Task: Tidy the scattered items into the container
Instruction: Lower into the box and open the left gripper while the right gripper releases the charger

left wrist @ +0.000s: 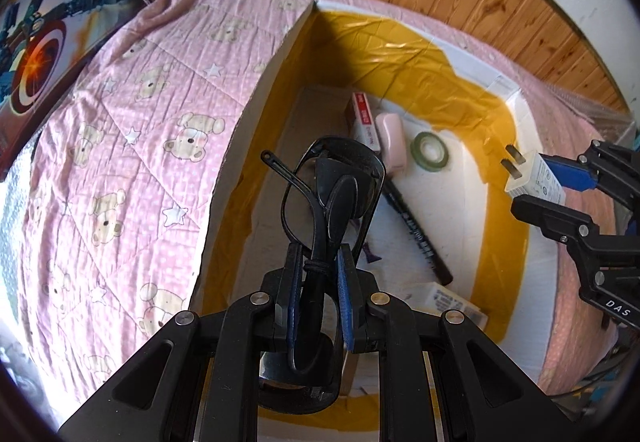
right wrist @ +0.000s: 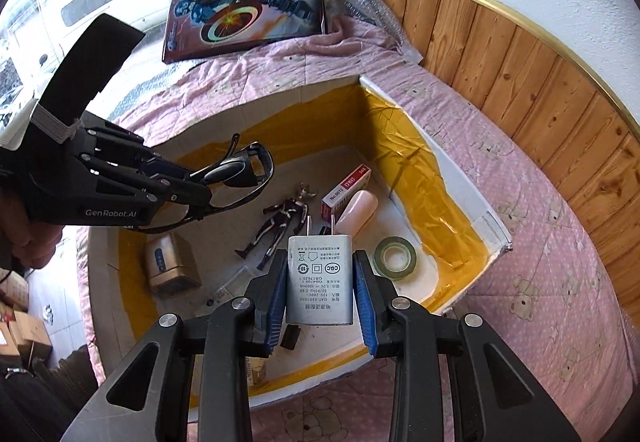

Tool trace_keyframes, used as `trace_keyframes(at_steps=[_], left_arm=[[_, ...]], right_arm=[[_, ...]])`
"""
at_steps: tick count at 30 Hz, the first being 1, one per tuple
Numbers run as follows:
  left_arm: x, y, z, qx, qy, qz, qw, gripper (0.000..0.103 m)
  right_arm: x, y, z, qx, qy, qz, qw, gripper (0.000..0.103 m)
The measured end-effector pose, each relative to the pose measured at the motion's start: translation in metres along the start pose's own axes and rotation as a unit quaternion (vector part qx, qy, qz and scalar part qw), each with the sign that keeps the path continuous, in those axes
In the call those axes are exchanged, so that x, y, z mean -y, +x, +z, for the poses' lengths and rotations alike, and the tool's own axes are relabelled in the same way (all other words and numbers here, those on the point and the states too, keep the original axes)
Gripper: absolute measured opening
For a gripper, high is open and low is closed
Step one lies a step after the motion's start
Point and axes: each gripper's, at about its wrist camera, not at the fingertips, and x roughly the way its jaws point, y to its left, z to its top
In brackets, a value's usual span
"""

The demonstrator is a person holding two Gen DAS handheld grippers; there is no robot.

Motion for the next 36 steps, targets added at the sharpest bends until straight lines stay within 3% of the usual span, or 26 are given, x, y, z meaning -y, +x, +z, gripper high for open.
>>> trace_keyframes(at_steps=[6,18,25,29,31,36], left_arm=[[-0.008,0.019,0.010,-0.042,-0.047,-0.017,0.9978,0.017],[-0.014,0.057,0.020,-0.092,-0.116,-0.007,0.9889,0.017],[-0.013,0.061,0.018,-0.105,-0.117,0.004,0.9875,0.022],[-0.009,0.060,0.015,-0.109,-0.112,0.001,0.9877,0.027],[-0.007,0.058,0.012,-0.112,-0.113,-0.005,0.9873,0.035],[-0.002,0.042,0.005,-0.099,-0.107,-0.006,0.9893,0.038]], right_arm=[[0.006,0.020,0.006,-0.027,-0.009,0.007,1.000,0.033],[0.015,0.055,0.013,-0.087,-0.021,0.013,0.996,0.033],[0.017,0.069,0.012,-0.119,-0.025,0.014,0.993,0.033],[0.021,0.066,0.010,-0.116,-0.010,0.014,0.993,0.033],[0.021,0.062,0.009,-0.113,-0.005,0.013,0.994,0.033],[0.017,0.049,0.006,-0.103,0.003,0.012,0.995,0.034]])
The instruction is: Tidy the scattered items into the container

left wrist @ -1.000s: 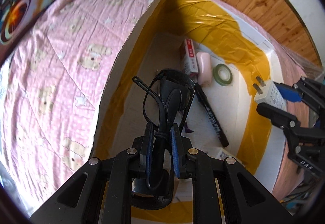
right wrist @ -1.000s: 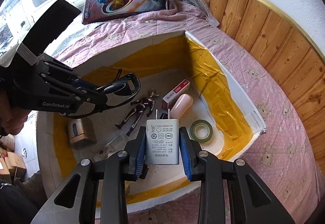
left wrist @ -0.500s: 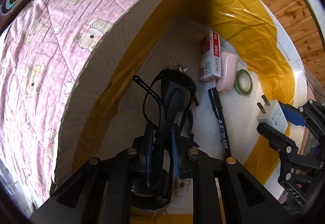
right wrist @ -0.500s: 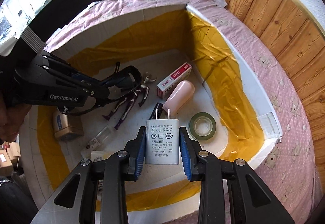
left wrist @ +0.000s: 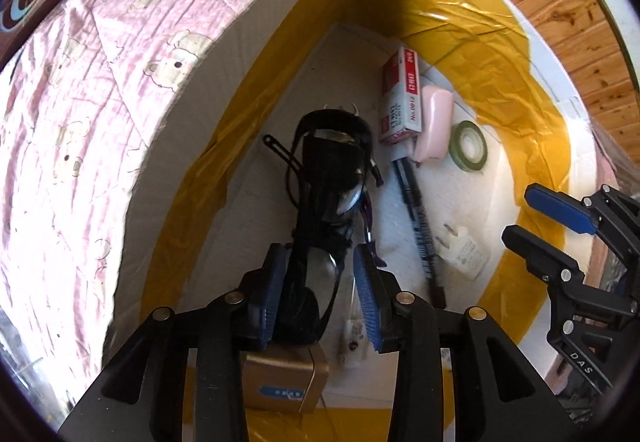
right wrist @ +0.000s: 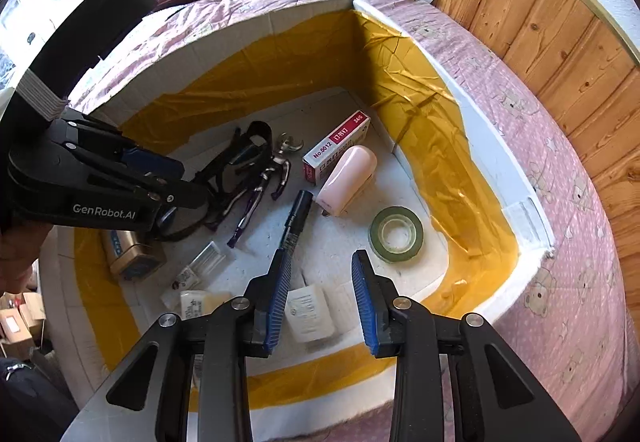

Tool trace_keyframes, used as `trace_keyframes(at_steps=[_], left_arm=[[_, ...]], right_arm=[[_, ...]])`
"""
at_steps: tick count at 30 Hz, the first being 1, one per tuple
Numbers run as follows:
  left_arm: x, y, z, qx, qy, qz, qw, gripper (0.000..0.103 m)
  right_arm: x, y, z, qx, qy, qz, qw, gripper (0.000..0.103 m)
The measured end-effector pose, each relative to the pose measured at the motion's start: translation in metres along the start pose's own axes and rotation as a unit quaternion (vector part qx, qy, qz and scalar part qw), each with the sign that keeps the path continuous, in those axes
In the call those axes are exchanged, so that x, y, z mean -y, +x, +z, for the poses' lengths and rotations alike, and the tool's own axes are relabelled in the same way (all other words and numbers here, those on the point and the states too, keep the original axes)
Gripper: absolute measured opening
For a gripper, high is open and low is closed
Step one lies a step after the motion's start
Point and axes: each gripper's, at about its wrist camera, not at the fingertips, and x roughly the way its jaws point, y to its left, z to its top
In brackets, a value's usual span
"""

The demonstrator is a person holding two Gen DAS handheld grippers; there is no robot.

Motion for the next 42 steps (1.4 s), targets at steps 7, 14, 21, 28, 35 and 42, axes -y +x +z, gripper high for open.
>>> trace_keyframes(at_steps=[7,14,21,28,35,42], left_arm=[[-0.001,-0.026,-0.025,0.030,0.016,0.008,0.9994,0.038],[0.006,-0.055,-0.047,0.074,0.058,0.019,0.9954,0.038],[0.026,-0.074,-0.066,0.129,0.102,0.044,0.9854,0.038],[0.038,-0.096,-0.091,0.172,0.127,0.061,0.9750,0.040],[0.043,-0.104,-0.106,0.191,0.123,0.063,0.9719,0.040],[0.052,-0.117,-0.124,0.215,0.132,0.061,0.9658,0.041]], right_arm=[[-0.005,-0.015,-0.013,0.009,0.014,0.002,1.000,0.034],[-0.016,-0.027,-0.024,0.015,0.010,-0.002,1.000,0.035],[-0.031,-0.042,-0.042,0.026,0.012,-0.008,1.000,0.039],[-0.047,-0.060,-0.059,0.047,0.011,-0.019,0.999,0.041],[-0.064,-0.072,-0.076,0.056,0.013,-0.012,0.998,0.041],[-0.074,-0.078,-0.090,0.060,0.017,-0.016,0.998,0.043]])
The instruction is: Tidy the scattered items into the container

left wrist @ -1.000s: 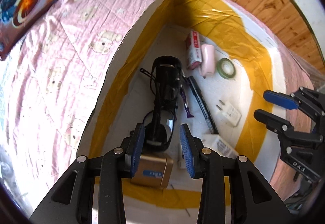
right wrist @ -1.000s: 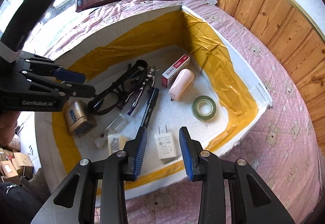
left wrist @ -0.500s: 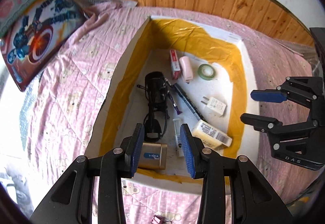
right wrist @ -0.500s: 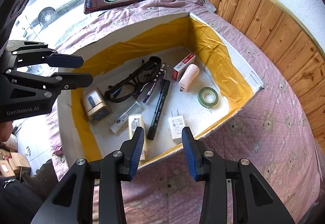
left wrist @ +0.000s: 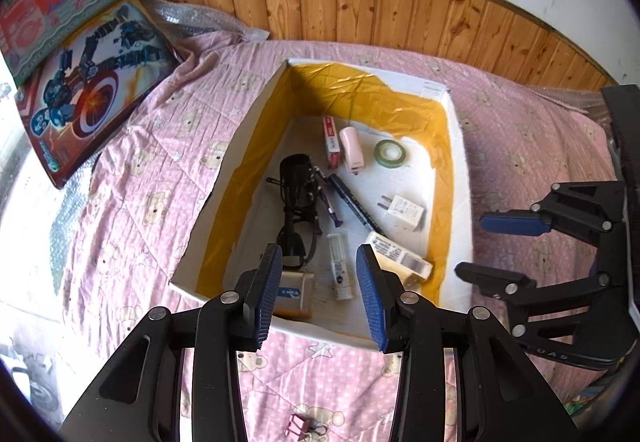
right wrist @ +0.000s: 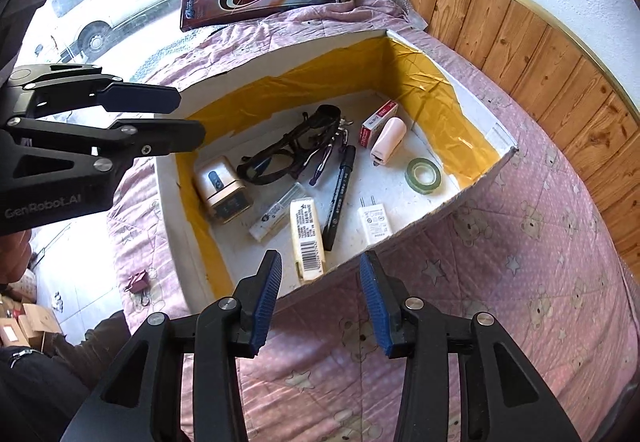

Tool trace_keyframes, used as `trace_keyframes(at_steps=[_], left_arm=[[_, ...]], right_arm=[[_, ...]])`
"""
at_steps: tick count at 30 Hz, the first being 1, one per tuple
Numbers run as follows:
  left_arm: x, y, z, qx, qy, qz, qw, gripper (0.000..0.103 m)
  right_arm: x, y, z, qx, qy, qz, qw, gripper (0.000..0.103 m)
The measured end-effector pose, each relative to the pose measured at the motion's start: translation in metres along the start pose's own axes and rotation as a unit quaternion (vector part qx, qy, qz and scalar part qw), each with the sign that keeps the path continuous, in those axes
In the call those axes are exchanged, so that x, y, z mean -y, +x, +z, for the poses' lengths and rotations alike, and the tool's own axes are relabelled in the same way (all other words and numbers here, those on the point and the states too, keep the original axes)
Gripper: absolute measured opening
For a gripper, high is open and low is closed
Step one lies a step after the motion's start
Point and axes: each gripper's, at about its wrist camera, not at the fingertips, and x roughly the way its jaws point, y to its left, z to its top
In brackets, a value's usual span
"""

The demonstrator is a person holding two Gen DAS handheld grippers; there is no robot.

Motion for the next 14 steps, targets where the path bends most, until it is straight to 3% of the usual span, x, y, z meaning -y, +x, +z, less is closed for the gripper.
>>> trace_keyframes(at_steps=[7,10,14], left_arm=[[0.004,-0.013,-0.009,0.016,-0.020,-0.019,0.9995,0.041],[0.006,-0.020,-0.014,0.038,-0.028,-0.023,0.9986,0.053],[0.008,-0.024,-0.020,0.047,-0.035,-0.020,0.9981,0.054]], right_arm=[[-0.006,-0.007,-0.010,0.008,0.005,-0.011,1.000,0.047],[-0.009,-0.008,-0.015,0.011,0.009,-0.013,1.000,0.048],[-0.010,-0.007,-0.020,0.011,0.015,-0.010,1.000,0.048]])
